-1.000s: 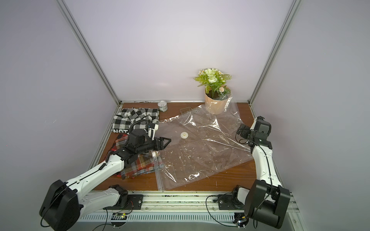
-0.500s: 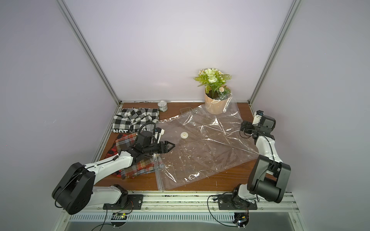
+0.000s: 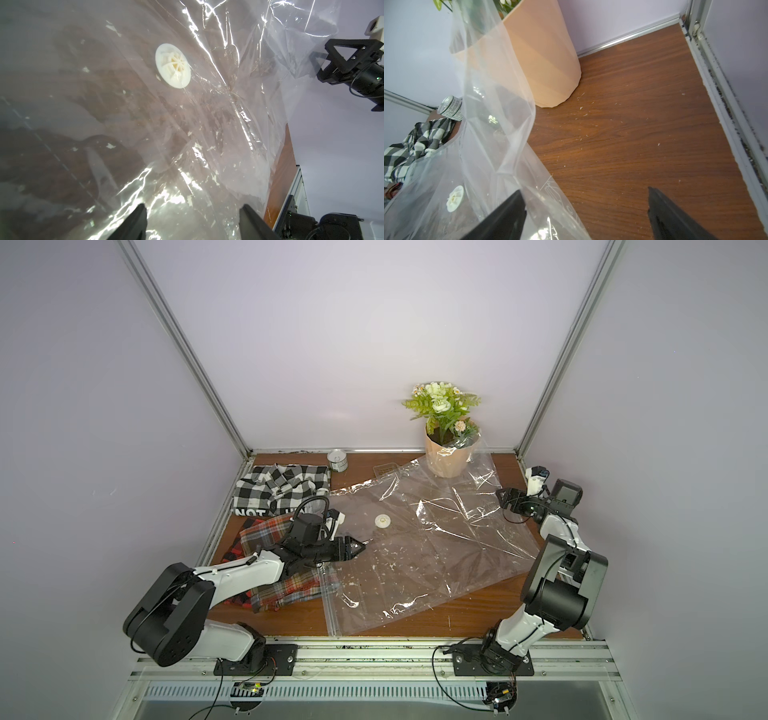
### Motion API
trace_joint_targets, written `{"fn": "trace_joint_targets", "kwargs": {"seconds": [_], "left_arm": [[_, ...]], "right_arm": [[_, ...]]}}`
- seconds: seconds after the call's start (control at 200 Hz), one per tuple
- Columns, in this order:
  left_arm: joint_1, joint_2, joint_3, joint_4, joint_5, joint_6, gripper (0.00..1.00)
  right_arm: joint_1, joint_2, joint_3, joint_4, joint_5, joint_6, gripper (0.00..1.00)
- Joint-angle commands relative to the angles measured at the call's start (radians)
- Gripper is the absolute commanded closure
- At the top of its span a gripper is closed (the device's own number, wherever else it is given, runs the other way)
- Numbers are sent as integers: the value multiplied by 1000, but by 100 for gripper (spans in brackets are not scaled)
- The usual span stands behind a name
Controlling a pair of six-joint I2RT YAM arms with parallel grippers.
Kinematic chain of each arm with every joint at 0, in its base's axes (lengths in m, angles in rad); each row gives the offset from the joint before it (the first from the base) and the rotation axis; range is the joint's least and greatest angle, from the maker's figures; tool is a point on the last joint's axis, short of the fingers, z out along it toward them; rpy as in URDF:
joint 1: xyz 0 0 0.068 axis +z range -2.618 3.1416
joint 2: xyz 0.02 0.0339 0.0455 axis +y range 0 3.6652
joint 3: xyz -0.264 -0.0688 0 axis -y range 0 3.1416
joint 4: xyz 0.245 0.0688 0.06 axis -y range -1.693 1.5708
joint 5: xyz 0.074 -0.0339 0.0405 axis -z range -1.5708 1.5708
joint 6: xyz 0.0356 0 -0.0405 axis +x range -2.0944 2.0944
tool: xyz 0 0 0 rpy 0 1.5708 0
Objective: Take the shirt out of the vacuum bag
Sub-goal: Adjust the vacuum bag at the center of the board.
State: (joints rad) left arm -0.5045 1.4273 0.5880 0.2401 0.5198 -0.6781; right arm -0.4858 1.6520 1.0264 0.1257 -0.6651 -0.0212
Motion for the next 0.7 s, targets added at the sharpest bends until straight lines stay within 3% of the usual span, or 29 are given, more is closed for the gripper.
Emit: {"fn": "trace_joint_targets", "kwargs": {"seconds": [0.0,0.22,0.51,0.696], "left_arm": [[-12,8,25,17,11,6,28],[-11,18,12,27,9,-2,29],[-12,16,23,9,-3,14,29],[-11,12,24,-2,-7,23,29]], "right_arm": [[-8,8,4,61,-73,-13,5],[-9,1,-6,87,-141,2,10],[-8,-15,-56,121,-130,43,21],[-8,-33,-74,127,-109,60,35]]}}
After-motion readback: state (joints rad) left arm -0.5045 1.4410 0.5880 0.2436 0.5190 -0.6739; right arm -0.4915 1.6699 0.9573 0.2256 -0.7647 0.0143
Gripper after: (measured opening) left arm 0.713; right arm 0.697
